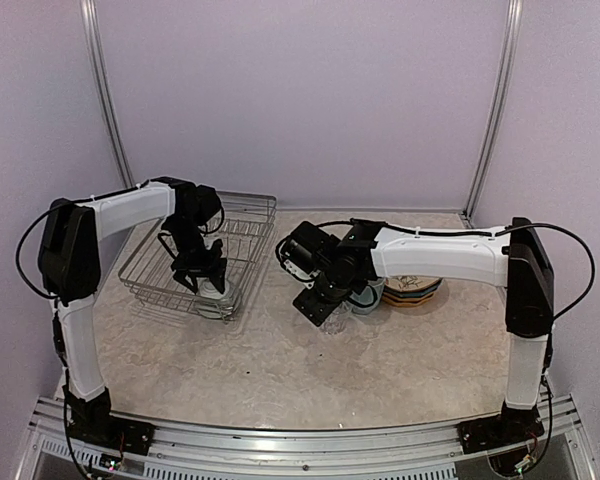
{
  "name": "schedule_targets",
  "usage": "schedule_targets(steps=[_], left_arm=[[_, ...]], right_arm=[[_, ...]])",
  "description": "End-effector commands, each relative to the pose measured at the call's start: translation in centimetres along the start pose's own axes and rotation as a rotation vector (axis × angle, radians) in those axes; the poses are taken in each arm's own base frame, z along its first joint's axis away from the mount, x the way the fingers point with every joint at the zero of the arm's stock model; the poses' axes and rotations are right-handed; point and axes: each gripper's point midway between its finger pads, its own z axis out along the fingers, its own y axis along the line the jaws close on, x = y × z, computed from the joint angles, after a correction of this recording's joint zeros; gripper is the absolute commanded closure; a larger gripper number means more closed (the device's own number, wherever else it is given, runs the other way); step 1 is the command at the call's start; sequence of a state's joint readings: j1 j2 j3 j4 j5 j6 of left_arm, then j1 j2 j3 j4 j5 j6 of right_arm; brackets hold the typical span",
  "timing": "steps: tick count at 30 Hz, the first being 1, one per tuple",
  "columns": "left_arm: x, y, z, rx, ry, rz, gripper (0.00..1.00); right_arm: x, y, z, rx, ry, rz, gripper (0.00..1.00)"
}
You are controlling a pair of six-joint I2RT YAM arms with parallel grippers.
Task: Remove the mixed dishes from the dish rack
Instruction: Grab the bowl from the dish rack.
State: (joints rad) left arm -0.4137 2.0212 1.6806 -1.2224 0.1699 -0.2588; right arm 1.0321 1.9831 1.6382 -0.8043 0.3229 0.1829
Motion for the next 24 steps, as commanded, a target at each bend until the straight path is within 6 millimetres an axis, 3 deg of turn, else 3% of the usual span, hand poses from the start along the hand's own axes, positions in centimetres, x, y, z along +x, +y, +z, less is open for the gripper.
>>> schedule_targets(steps=[1, 8, 14, 18, 24], left_arm=[[-0.9, 1.4, -0.2, -0.059, -0.034, -0.016, 0.36], [-1.7, 2.7, -1.4, -0.074, -0.082, -0.051, 0.52], [-2.4, 4.6, -2.4, -0.09, -0.116, -0.105, 0.53], [-2.7, 4.4, -2.8, -0.054, -0.136, -0.116, 0.52], [-3.0, 4.0, -2.2, -0.04, -0.126, -0.116, 0.42]], right_arm=[[-0.5, -0.5, -1.4, 0.005, -0.041, 0.022, 0.25], [-0.7, -0.4, -1.5, 0.002, -0.052, 0.025, 0.25], [-0.8, -0.3, -1.4, -0.003, -0.06, 0.027, 0.25], [-0.7, -0.2, -1.2, -0.005, -0.06, 0.025, 0.25], [-0.9, -0.1, -1.2, -0.012, -0.067, 0.023, 0.25]])
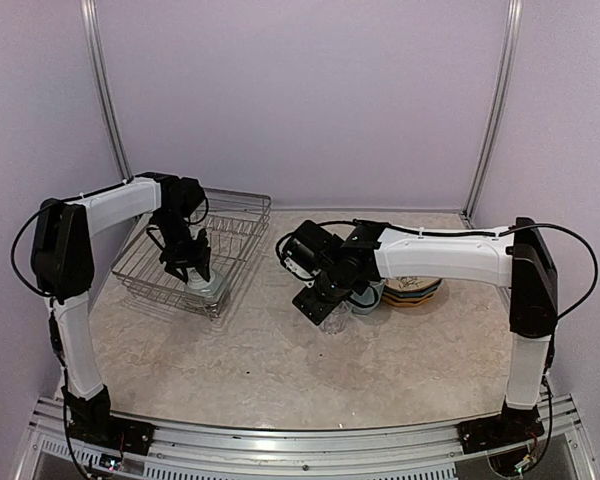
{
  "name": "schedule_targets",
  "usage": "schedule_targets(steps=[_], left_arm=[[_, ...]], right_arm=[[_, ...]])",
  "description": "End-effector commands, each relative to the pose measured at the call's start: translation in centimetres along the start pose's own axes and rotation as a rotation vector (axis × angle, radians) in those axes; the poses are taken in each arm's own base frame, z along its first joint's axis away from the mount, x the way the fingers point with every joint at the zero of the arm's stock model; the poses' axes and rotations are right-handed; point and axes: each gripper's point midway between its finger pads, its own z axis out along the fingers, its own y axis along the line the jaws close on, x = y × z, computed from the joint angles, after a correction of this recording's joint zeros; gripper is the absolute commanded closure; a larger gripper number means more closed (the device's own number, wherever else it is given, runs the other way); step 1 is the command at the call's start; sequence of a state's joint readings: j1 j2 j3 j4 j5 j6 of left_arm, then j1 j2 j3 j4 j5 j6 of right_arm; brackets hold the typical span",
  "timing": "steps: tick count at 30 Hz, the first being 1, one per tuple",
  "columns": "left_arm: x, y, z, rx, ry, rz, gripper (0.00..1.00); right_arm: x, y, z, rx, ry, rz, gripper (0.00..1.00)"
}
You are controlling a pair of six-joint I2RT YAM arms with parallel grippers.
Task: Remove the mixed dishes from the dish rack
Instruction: Grab the bowl from the dish rack.
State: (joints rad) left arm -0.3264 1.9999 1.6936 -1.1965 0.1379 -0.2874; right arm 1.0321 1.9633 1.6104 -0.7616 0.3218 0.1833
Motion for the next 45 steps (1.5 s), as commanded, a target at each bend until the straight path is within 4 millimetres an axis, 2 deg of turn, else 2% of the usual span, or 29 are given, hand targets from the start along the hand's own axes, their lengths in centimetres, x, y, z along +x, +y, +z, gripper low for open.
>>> schedule_targets(steps=[1, 4, 6, 12, 21, 31, 45], left_arm=[[-1.1, 0.5, -0.4, -0.024, -0.047, -0.01, 0.39], [-1.4, 0.6, 0.0, -0.031, -0.041, -0.012, 0.3], [-1.6, 0.6, 0.3, -0.033, -0.04, -0.014, 0.29], [-1.6, 0.2, 0.4, -0.03, -0.043, -0.007, 0.37], [-1.7, 0.0, 0.4, -0.066, -0.061, 0.023, 0.36], [-1.9, -0.1, 0.2, -0.105, -0.088, 0.05, 0.45], [-2.4, -0.8, 0.5, -0.106, -0.098, 0.086, 0.37]], right_arm=[[-0.7, 0.0, -1.0, -0.011, -0.038, 0.013, 0.25], [-0.8, 0.1, -1.0, -0.017, -0.043, 0.011, 0.25], [-1.0, 0.2, -1.0, -0.019, -0.048, 0.009, 0.25], [-0.8, 0.3, -0.9, -0.024, -0.044, 0.006, 0.25], [-1.1, 0.7, -0.8, -0.043, -0.049, 0.002, 0.26], [-0.7, 0.9, -0.7, -0.051, -0.041, 0.008, 0.26], [-0.5, 1.6, -0.5, -0.066, -0.038, 0.003, 0.26]])
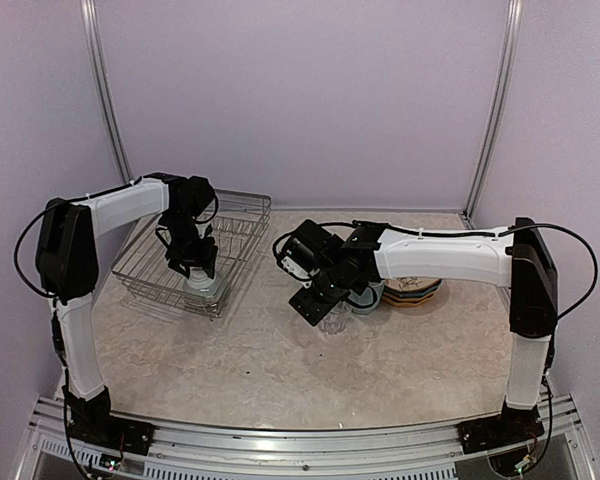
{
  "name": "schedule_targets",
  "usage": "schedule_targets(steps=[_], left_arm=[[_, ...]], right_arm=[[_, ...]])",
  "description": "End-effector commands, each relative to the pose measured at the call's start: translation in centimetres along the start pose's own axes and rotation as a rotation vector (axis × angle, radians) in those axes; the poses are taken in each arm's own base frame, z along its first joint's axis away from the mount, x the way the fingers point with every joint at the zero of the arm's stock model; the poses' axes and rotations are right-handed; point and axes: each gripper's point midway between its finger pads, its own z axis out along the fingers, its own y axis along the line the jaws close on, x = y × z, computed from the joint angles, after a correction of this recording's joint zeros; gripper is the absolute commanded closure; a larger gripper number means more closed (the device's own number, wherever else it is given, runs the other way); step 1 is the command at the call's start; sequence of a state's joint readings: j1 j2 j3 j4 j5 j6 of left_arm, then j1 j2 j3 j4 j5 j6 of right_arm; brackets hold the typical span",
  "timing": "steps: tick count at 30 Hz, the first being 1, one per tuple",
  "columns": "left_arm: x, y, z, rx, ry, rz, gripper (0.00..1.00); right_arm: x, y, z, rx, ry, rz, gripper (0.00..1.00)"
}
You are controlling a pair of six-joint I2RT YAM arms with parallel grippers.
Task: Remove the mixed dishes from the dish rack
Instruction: Grab the bowl from the dish rack, then pass from the left arm to the right
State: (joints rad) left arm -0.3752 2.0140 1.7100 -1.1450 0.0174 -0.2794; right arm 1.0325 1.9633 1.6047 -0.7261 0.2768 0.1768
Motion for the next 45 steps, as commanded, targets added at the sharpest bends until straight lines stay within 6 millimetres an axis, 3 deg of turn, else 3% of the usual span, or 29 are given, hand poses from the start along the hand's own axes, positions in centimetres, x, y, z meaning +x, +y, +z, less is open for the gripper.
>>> schedule_targets(steps=[1, 13, 26, 31, 35, 41, 45], left_arm=[[-0.8, -0.5, 0.5, -0.009, -0.015, 0.027, 0.39], [-0.9, 0.1, -0.5, -0.055, -0.048, 0.037, 0.66], [-0.9, 0.6, -5.4, -0.023, -0.17, 0.014, 0.72], [-1.4, 0.9, -8.5, 0.043, -0.263, -0.018, 0.72], [-1.8, -0.4, -12.1, 0.226, -0.372, -0.025, 0.72], [-1.4, -1.8, -17.9, 0.451, -0.554, -0.006, 0.73], [-0.9, -3.1, -20.7, 0.591, -0.631, 0.024, 0.73]], right_arm=[[0.0, 0.7, -0.5, -0.017, -0.014, 0.002, 0.26], [-0.4, 0.5, -1.0, -0.007, -0.036, 0.022, 0.26], [-3.7, -1.7, -5.0, 0.055, -0.196, 0.125, 0.08], [-6.4, -1.4, -6.0, 0.015, -0.276, 0.177, 0.03], [-9.7, -0.1, -7.7, -0.117, -0.398, 0.227, 0.01], [-14.7, 1.0, -10.9, -0.441, -0.603, 0.329, 0.01], [-16.9, 1.2, -12.6, -0.681, -0.718, 0.378, 0.01]])
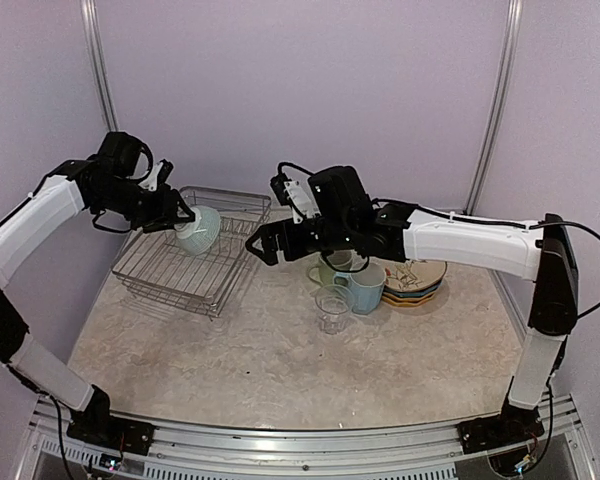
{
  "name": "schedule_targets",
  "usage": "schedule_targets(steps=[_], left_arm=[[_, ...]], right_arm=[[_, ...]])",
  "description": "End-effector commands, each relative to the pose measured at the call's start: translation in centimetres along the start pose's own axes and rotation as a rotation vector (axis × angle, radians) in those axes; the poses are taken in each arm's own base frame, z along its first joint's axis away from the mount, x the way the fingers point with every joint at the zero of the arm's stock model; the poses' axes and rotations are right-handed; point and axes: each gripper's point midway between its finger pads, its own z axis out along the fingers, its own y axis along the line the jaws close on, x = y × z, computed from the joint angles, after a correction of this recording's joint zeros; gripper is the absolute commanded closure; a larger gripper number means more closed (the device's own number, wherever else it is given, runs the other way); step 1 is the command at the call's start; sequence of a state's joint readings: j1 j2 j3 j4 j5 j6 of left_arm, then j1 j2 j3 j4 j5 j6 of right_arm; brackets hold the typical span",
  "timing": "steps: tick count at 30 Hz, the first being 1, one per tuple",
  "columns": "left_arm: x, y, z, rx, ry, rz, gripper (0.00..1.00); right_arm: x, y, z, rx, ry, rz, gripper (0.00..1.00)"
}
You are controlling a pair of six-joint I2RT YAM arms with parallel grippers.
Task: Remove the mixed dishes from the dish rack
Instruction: Pass from the left arm to the right
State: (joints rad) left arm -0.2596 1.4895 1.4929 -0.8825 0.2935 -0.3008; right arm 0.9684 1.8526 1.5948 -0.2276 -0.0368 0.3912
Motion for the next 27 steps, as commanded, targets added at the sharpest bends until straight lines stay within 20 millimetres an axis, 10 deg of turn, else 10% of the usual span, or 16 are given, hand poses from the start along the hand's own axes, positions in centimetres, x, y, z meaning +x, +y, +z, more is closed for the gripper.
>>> schedule_targets(steps=[1, 17, 27], left_arm=[[-2.4, -4.7, -2.7, 0.263, -0.148, 0.039, 0.73], [-0.8, -11.0, -4.1, 0.679, -0.12, 0.009, 0.73], [0.2, -12.5, -4.1, 0.714, -0.111, 0.048, 0.73]], right_arm=[[-5.3, 3.3, -1.3, -0.354, -0.176, 0.123, 0.02], [-8.1, 6.4, -1.4, -0.749, -0.323, 0.274, 0.26], [-7.9, 6.5, -1.8, -0.818, -0.333, 0.312, 0.81]])
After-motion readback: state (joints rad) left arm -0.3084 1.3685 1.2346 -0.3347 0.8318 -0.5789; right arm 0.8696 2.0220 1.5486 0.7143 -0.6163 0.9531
